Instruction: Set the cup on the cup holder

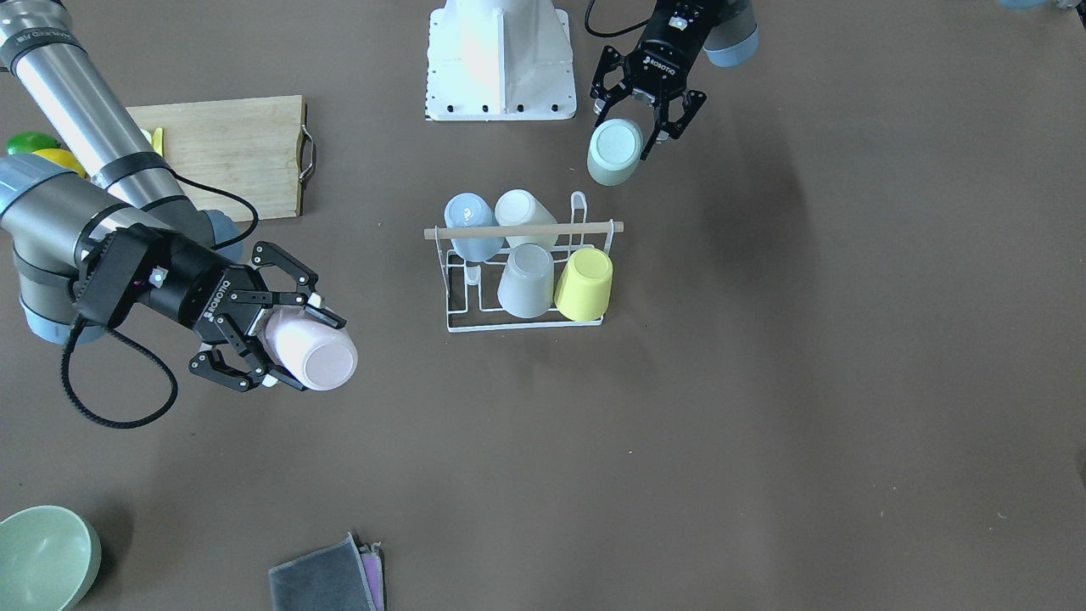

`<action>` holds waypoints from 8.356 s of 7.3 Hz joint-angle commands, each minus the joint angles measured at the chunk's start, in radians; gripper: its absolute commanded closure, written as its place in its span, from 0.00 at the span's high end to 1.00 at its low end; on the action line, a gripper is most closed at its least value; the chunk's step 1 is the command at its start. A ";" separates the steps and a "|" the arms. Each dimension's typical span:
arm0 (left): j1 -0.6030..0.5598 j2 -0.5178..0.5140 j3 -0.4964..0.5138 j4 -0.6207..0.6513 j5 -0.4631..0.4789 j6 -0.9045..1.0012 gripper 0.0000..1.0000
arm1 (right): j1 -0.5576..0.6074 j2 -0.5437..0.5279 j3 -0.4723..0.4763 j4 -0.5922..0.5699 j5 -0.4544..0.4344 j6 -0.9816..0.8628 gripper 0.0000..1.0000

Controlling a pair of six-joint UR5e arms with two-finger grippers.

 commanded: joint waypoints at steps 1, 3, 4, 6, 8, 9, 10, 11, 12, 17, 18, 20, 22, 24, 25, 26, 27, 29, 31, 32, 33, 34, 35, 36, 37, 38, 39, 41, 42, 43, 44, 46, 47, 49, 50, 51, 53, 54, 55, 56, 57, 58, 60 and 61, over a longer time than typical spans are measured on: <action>-0.059 -0.048 0.083 0.002 0.008 -0.043 0.02 | -0.057 0.024 -0.014 0.109 -0.087 0.018 0.00; -0.077 -0.079 0.120 0.002 0.020 -0.057 0.02 | -0.112 0.059 -0.020 0.149 -0.164 0.035 0.00; -0.077 -0.099 0.148 0.003 0.034 -0.067 0.02 | -0.112 0.068 -0.020 0.148 -0.166 0.027 0.00; -0.085 -0.123 0.175 0.025 0.060 -0.068 0.02 | -0.149 0.079 -0.060 0.161 -0.219 -0.060 0.00; -0.091 -0.172 0.213 0.045 0.092 -0.069 0.03 | -0.169 0.094 -0.075 0.161 -0.262 -0.089 0.00; -0.091 -0.185 0.226 0.046 0.100 -0.068 0.03 | -0.175 0.094 -0.075 0.161 -0.261 -0.090 0.00; -0.091 -0.191 0.234 0.046 0.117 -0.069 0.04 | -0.177 0.094 -0.079 0.161 -0.262 -0.091 0.00; -0.091 -0.192 0.244 0.046 0.122 -0.069 0.05 | -0.178 0.096 -0.079 0.163 -0.262 -0.090 0.00; -0.091 -0.192 0.252 0.045 0.122 -0.069 0.08 | -0.180 0.096 -0.079 0.161 -0.262 -0.090 0.00; -0.091 -0.189 0.255 0.046 0.118 -0.068 0.99 | -0.229 0.116 -0.077 0.161 -0.304 -0.106 0.00; -0.093 -0.189 0.254 0.046 0.122 -0.068 0.99 | -0.255 0.116 -0.079 0.161 -0.326 -0.137 0.00; -0.093 -0.185 0.235 0.046 0.122 -0.066 0.99 | -0.283 0.116 -0.077 0.165 -0.347 -0.152 0.00; -0.090 -0.177 0.194 0.081 0.132 -0.058 0.99 | -0.290 0.116 -0.074 0.166 -0.353 -0.154 0.00; -0.093 -0.165 0.183 0.089 0.166 -0.060 0.99 | -0.297 0.111 -0.080 0.165 -0.357 -0.169 0.00; -0.091 -0.159 0.180 0.086 0.168 -0.061 0.99 | -0.301 0.107 -0.091 0.165 -0.357 -0.180 0.00; -0.091 -0.131 0.151 0.086 0.168 -0.061 0.99 | -0.307 0.107 -0.098 0.165 -0.357 -0.186 0.00; -0.093 -0.110 0.125 0.092 0.160 -0.061 0.99 | -0.313 0.107 -0.098 0.165 -0.373 -0.188 0.00; -0.213 -0.105 0.094 0.207 0.032 -0.068 0.99 | -0.321 0.110 -0.100 0.163 -0.376 -0.188 0.00; -0.296 -0.107 0.080 0.302 -0.092 -0.072 0.99 | -0.323 0.113 -0.108 0.163 -0.377 -0.189 0.00; -0.355 -0.114 0.073 0.381 -0.177 -0.075 0.99 | -0.327 0.114 -0.114 0.163 -0.377 -0.189 0.00; -0.420 -0.137 0.071 0.467 -0.278 -0.148 0.99 | -0.329 0.117 -0.114 0.163 -0.377 -0.189 0.00; -0.464 -0.146 0.057 0.564 -0.346 -0.196 0.99 | -0.332 0.119 -0.114 0.163 -0.377 -0.189 0.00; -0.513 -0.154 0.044 0.654 -0.430 -0.201 0.99 | -0.335 0.119 -0.114 0.163 -0.377 -0.189 0.00; -0.559 -0.172 0.040 0.751 -0.504 -0.234 0.99 | -0.339 0.117 -0.114 0.163 -0.377 -0.189 0.00; -0.609 -0.197 0.040 0.842 -0.598 -0.274 0.99 | -0.341 0.116 -0.114 0.165 -0.377 -0.189 0.00; -0.667 -0.209 0.040 0.929 -0.706 -0.290 0.99 | -0.341 0.116 -0.114 0.165 -0.377 -0.189 0.00; -0.733 -0.214 0.040 0.998 -0.871 -0.304 0.99 | -0.341 0.114 -0.111 0.165 -0.377 -0.188 0.00; -0.896 -0.202 0.054 1.185 -1.184 -0.313 0.99 | -0.341 0.114 -0.111 0.165 -0.379 -0.186 0.00; -0.989 -0.189 0.056 1.270 -1.325 -0.313 0.99 | -0.341 0.114 -0.111 0.165 -0.379 -0.186 0.41; -1.098 -0.159 0.071 1.360 -1.475 -0.305 0.99 | -0.340 0.114 -0.109 0.165 -0.380 -0.186 0.76; -1.187 -0.157 0.111 1.422 -1.627 -0.301 0.99 | -0.336 0.113 -0.106 0.165 -0.380 -0.186 1.00; -1.342 -0.156 0.198 1.508 -1.784 -0.197 0.99 | -0.330 0.111 -0.105 0.165 -0.382 -0.186 1.00; -1.402 -0.156 0.247 1.589 -1.816 -0.005 0.99 | -0.326 0.111 -0.103 0.166 -0.382 -0.185 1.00; -1.488 -0.153 0.327 1.739 -1.817 0.306 0.99 | -0.320 0.110 -0.099 0.166 -0.382 -0.183 1.00; -1.515 -0.153 0.371 1.741 -1.817 0.360 0.99 | -0.301 0.111 -0.092 0.165 -0.380 -0.180 1.00; -1.519 -0.151 0.393 1.740 -1.817 0.391 0.99 | -0.274 0.114 -0.070 0.163 -0.379 -0.177 1.00; -1.518 -0.101 0.415 1.729 -1.854 0.425 0.99 | -0.223 0.116 -0.056 0.151 -0.373 -0.174 1.00; -1.516 -0.099 0.415 1.731 -1.853 0.425 0.99 | -0.188 0.117 -0.030 0.093 -0.358 -0.166 1.00; -1.515 -0.099 0.421 1.731 -1.853 0.426 0.99 | -0.124 0.111 0.034 -0.023 -0.277 -0.163 1.00; -1.513 -0.097 0.419 1.732 -1.850 0.426 0.99 | -0.078 0.111 0.053 -0.102 -0.246 -0.160 1.00; -1.513 -0.084 0.410 1.735 -1.848 0.426 0.99 | -0.039 0.111 0.055 -0.187 -0.229 -0.162 1.00; -1.507 -0.079 0.416 1.731 -1.840 0.426 0.99 | 0.023 0.111 0.058 -0.275 -0.145 -0.171 1.00; -1.506 -0.077 0.413 1.728 -1.839 0.426 0.99 | 0.197 0.108 0.087 -0.572 0.134 -0.239 1.00; -1.498 -0.077 0.412 1.726 -1.836 0.492 0.99 | 0.237 0.102 0.090 -0.686 0.184 -0.255 1.00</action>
